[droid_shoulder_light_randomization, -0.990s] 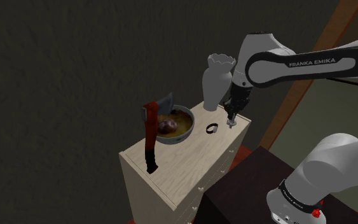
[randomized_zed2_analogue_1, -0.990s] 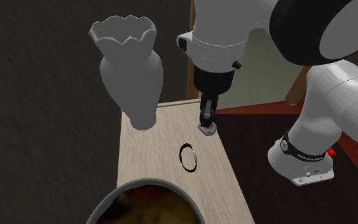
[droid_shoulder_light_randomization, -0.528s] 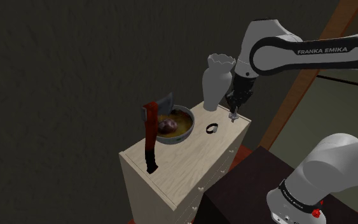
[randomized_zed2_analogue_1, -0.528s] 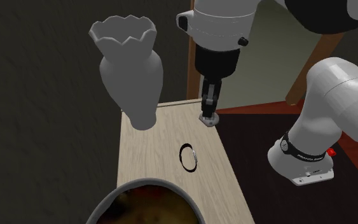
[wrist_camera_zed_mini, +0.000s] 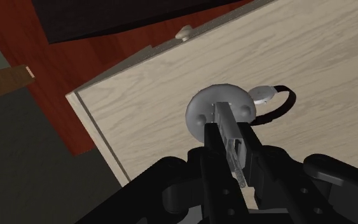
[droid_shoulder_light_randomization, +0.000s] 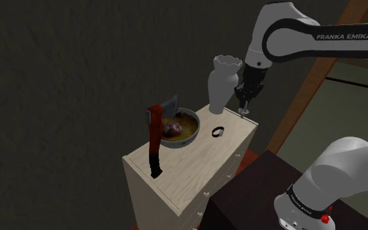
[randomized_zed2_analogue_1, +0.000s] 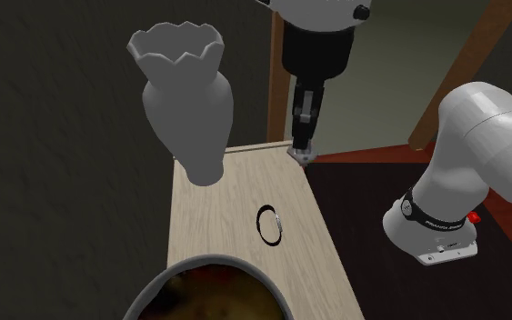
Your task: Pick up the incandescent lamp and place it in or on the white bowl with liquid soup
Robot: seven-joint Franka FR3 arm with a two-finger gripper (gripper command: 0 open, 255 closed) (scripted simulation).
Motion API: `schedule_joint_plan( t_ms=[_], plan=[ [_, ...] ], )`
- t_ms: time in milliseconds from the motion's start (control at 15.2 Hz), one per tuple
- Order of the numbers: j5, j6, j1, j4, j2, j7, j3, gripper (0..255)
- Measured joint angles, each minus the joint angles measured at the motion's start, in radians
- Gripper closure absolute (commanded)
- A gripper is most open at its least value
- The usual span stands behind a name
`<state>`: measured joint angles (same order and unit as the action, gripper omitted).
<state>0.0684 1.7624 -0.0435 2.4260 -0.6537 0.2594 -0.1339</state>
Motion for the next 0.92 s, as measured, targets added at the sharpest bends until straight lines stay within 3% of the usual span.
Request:
schedule_joint_plan(
  t_ms=[924],
  plan=[
    [0.001,-0.156,0.001,-0.206,0.049,0.026,-0.013,255]
  ],
)
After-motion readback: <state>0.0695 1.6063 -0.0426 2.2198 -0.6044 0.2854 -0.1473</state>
